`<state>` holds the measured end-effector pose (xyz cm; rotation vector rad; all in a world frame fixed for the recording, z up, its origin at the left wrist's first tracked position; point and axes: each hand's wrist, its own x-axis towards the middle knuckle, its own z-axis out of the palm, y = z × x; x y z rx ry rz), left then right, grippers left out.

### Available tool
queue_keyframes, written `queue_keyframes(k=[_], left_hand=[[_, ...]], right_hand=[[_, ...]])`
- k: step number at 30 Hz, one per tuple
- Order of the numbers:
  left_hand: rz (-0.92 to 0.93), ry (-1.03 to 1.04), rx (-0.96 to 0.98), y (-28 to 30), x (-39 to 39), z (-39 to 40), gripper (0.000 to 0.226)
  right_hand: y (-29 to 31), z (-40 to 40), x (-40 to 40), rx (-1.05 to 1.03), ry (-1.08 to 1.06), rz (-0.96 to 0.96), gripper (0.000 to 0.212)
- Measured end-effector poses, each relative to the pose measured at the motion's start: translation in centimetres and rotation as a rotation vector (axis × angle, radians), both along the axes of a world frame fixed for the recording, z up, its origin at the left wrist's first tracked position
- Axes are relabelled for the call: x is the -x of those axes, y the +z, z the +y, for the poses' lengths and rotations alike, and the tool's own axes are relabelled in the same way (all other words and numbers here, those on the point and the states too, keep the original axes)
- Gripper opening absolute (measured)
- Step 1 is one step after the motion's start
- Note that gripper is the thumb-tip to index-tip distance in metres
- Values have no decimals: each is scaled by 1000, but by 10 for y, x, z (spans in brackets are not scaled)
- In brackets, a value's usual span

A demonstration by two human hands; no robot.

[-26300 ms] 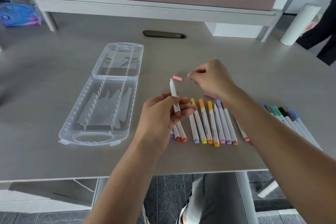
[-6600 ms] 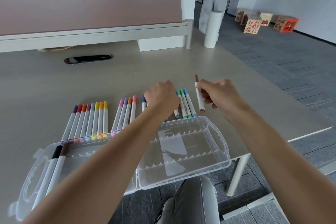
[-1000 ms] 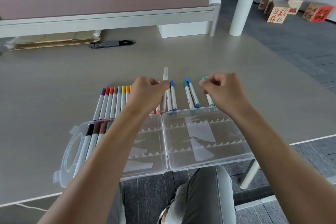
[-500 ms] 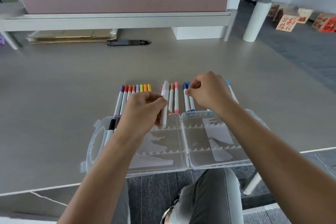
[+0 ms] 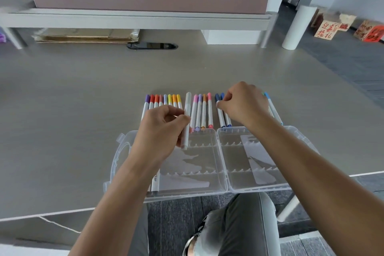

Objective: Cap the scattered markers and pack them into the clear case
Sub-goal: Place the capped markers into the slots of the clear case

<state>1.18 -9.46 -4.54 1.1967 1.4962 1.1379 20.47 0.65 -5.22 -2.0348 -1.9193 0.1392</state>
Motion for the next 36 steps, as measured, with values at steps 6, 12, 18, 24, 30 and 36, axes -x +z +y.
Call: queue_keyframes(k=[6,12,18,24,30,36], left_hand=[[71,45,-41,-3,6,-5,7],[185,108,-74,-5,19,-20,9],[395,132,-93,-10,31,-49,16],[599,110,-56,-20,34,-66,28],[749,82,-66,-22,25,-68,27],[813,102,-146,-29,26,-71,28]], right_hand=[[1,-2,14,18,-22,-160,39],[1,-3,19,-16,-52,-17,49],[13,-33,28,16,18,349,49],[3,-76,43,67,107,497,40],[-6,-98,47,72,158,482,39],[-4,-105,49,48,164,494,40]])
